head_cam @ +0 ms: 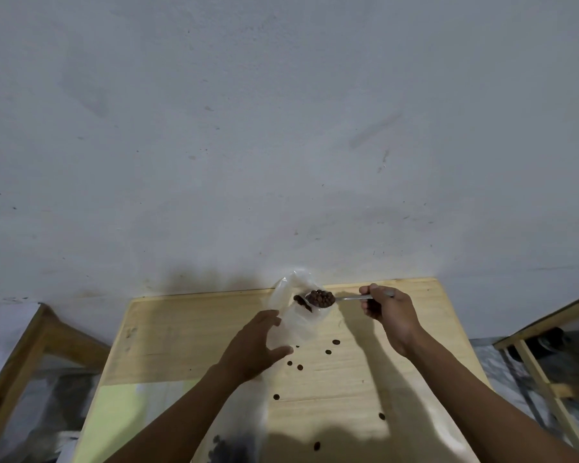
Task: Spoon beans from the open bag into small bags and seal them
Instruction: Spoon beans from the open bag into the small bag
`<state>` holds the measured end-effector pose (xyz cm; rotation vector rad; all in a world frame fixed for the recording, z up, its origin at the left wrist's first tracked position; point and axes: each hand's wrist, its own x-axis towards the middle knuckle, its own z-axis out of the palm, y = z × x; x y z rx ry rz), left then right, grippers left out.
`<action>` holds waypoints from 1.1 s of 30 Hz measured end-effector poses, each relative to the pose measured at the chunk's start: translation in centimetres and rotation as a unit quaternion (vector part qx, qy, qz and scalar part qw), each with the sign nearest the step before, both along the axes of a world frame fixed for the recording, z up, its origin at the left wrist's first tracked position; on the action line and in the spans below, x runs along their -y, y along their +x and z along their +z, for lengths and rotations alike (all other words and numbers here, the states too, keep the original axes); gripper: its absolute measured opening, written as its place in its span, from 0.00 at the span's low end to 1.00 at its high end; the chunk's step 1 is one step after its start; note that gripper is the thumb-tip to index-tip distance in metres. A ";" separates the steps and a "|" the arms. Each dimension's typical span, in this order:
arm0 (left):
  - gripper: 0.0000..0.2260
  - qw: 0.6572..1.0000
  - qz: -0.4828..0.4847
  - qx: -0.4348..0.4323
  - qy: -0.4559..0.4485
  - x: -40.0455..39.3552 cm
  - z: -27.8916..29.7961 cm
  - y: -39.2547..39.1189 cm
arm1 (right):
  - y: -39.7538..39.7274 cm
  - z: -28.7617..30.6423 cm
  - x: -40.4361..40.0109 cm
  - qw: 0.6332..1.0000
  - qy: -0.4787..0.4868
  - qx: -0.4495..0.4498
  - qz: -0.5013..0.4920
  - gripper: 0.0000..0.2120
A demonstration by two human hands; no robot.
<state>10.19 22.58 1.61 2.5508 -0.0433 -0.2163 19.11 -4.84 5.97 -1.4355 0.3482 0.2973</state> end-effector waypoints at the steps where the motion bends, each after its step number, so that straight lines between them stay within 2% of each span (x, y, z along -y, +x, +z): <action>1: 0.31 1.000 0.016 -0.003 -0.015 0.1 -0.1 0.2 | 0.1 0.5 0.2 1.000 -0.002 0.005 0.000 0.13; 6: 0.31 0.998 0.045 0.000 -0.041 0.5 -0.5 0.3 | -0.1 2.4 1.0 0.999 -0.018 0.031 0.011 0.13; 10: 0.28 0.998 0.038 0.008 -0.047 1.2 -0.1 0.0 | -1.2 2.9 0.1 0.990 -0.094 0.057 0.082 0.14; 15: 0.25 0.999 0.005 0.023 -0.042 1.4 -0.1 -0.4 | -3.0 2.7 -1.6 0.941 -0.214 0.128 0.229 0.09; 17: 0.25 0.999 -0.009 0.021 -0.037 1.1 -0.3 -0.7 | -2.8 3.6 -1.5 0.931 -0.224 0.150 0.247 0.09; 21: 0.28 0.999 -0.024 0.013 -0.028 0.1 -0.7 -1.6 | -0.8 4.5 0.0 0.958 -0.181 0.162 0.154 0.10; 24: 0.29 0.999 -0.041 0.009 -0.029 -0.2 -0.8 -1.9 | 0.4 2.3 -0.2 0.963 -0.198 0.155 0.093 0.09; 29: 0.24 0.995 -0.086 0.055 -0.006 0.0 -0.8 -1.5 | 0.4 -2.7 -3.4 0.955 -0.204 0.158 0.144 0.08; 33: 0.22 0.990 -0.119 0.077 0.001 -0.3 -1.0 -1.3 | -0.4 -5.3 -5.1 0.973 -0.165 0.133 0.086 0.09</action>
